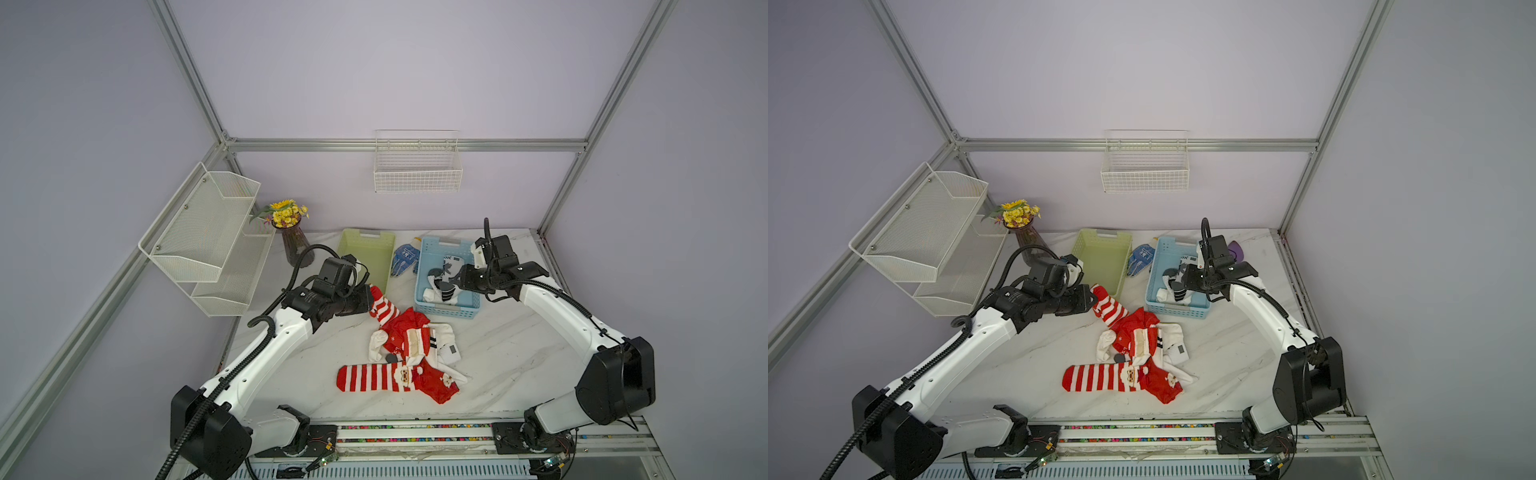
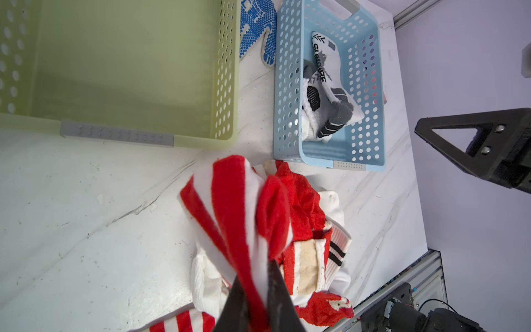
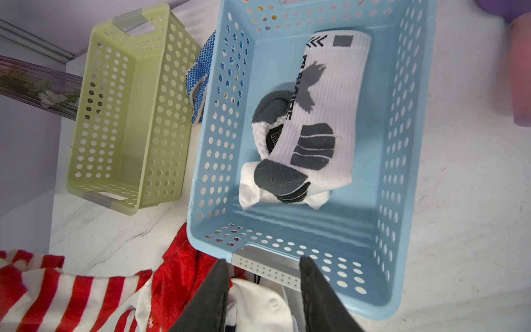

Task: Sort the socks into the basket by color
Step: Pick up the sock at the center of the board, then place the sock in the bin.

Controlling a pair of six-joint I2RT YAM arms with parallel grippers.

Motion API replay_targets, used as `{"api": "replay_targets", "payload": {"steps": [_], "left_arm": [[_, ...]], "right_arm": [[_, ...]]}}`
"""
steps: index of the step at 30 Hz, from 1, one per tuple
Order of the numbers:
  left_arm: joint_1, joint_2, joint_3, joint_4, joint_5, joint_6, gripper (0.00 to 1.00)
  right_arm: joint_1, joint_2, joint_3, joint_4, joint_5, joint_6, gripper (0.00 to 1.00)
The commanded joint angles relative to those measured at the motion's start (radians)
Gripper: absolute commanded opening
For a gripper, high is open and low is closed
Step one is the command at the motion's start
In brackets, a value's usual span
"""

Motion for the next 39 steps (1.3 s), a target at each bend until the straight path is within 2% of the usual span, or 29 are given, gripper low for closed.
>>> {"api": "replay_targets", "payload": {"steps": [1, 7, 16, 26, 39], "left_arm": [[-0.002, 0.026, 0.110, 0.037, 0.009, 0.065, 0.12], [0.009, 0.111, 0.238, 0.051, -0.014, 0.139, 0.12], [0.101, 0.249, 0.362, 0.070, -0.011, 0.175, 0.12], [0.197, 0.268, 0.276, 0.208, -0.008, 0.163, 0.12], [0.254, 0.385, 0.227, 0.294, 0.013, 0.190, 0.12]], "right_arm": [[0.005, 0.009, 0.028, 0.019, -0.008, 0.008, 0.44], [0.004, 0.007, 0.037, 0.013, -0.005, 0.009, 0.44], [0.005, 0.010, 0.041, 0.014, -0.008, 0.008, 0.44], [0.005, 0.020, 0.062, 0.004, -0.025, -0.006, 0.44], [0.025, 0.024, 0.076, -0.009, -0.018, -0.004, 0.44]]}}
